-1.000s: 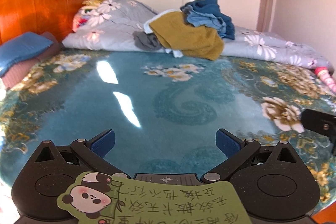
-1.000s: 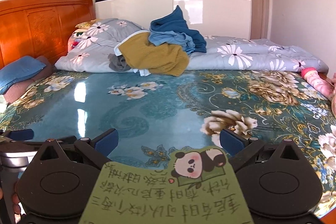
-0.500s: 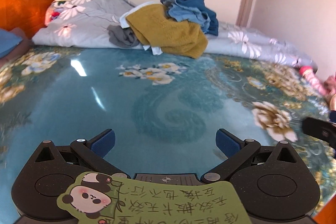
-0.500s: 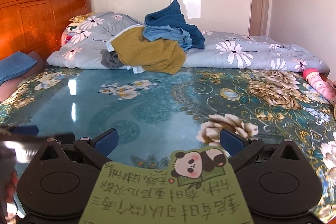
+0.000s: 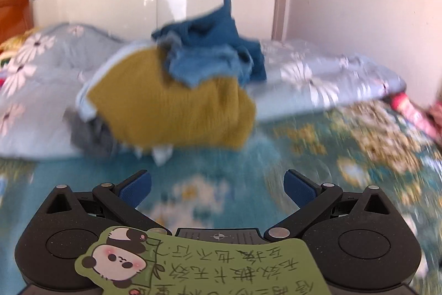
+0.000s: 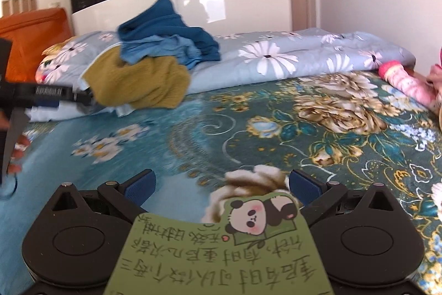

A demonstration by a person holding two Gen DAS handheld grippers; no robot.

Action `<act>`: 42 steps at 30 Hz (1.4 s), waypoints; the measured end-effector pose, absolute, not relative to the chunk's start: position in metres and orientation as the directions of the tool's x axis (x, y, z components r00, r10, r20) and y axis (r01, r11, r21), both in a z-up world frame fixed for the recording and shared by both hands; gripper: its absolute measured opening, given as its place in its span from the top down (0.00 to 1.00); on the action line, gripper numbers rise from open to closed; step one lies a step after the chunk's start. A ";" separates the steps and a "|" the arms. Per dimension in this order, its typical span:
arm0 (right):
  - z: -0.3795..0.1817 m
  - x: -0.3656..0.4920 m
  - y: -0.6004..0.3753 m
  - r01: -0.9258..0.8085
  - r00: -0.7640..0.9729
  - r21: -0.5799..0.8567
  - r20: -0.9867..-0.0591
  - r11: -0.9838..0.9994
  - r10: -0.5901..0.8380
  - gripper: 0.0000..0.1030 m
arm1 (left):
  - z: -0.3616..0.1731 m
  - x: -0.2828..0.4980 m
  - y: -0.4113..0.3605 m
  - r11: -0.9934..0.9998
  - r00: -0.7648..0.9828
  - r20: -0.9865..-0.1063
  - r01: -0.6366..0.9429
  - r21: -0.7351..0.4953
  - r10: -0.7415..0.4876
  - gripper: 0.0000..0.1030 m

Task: Fold clothes
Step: 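Grasp the dark blue fleece jacket with the left tool and lift it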

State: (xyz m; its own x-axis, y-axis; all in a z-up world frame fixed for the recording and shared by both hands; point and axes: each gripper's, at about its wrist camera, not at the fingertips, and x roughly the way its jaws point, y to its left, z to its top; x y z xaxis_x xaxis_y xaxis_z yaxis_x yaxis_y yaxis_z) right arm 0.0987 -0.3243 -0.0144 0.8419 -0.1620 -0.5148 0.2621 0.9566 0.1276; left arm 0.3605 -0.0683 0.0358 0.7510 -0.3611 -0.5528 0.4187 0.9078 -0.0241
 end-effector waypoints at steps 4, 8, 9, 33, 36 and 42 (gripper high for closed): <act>-0.027 0.115 -0.344 0.283 0.846 0.143 -0.504 0.948 -0.177 0.01 | 0.066 0.426 -0.089 0.928 0.814 -0.470 0.372 -0.030 -0.341 0.00; -0.038 0.128 -0.357 0.303 0.848 0.142 -0.492 0.942 -0.199 0.01 | 0.088 0.485 -0.108 0.956 0.878 -0.388 0.293 -0.028 -0.281 0.00; -0.040 0.130 -0.360 0.304 0.849 0.143 -0.489 0.942 -0.200 0.01 | 0.091 0.496 -0.114 0.961 0.889 -0.378 0.275 -0.010 -0.258 0.00; -0.057 0.137 -0.368 0.305 0.836 0.149 -0.516 0.941 -0.189 0.01 | 0.158 0.524 -0.143 0.977 0.952 -0.232 0.210 0.015 -0.201 0.88; -0.051 0.131 -0.373 0.324 0.836 0.149 -0.508 0.934 -0.209 0.01 | 0.204 0.509 -0.139 0.974 0.962 -0.150 0.224 -0.040 -0.228 0.89; -0.023 0.116 -0.374 0.334 0.860 0.152 -0.452 0.930 -0.235 0.01 | 0.305 0.449 -0.126 0.955 0.955 0.061 0.292 -0.051 -0.289 0.91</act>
State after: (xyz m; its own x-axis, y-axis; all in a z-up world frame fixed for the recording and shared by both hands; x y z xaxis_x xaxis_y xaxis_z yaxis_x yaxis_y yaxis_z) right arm 0.1156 -0.3738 -0.0227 0.8603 -0.2353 -0.4522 0.3341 0.9303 0.1516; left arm 0.4488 -0.1260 0.3051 0.9555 -0.2888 0.0609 0.2919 0.9551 -0.0512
